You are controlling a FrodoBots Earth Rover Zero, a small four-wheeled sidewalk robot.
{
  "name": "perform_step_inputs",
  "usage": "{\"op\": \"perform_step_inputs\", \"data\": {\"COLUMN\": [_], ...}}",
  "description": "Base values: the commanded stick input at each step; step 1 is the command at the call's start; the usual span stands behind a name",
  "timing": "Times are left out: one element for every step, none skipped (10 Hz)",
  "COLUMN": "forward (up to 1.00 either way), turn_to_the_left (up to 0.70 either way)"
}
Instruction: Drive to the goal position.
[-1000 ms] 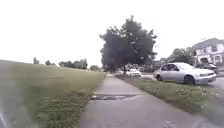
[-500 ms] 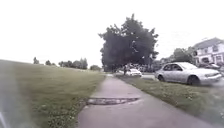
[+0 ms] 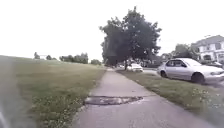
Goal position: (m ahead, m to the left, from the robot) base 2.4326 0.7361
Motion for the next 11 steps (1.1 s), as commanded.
{"op": "perform_step_inputs", "data": {"forward": [0.7,0.7,0.7,0.7,0.7,0.7,0.7,0.7,0.7,0.7,0.7], "turn_to_the_left": [0.0,0.0,0.0,0.0,0.0,0.0,0.0,0.0,0.0,0.0,0.0]}}
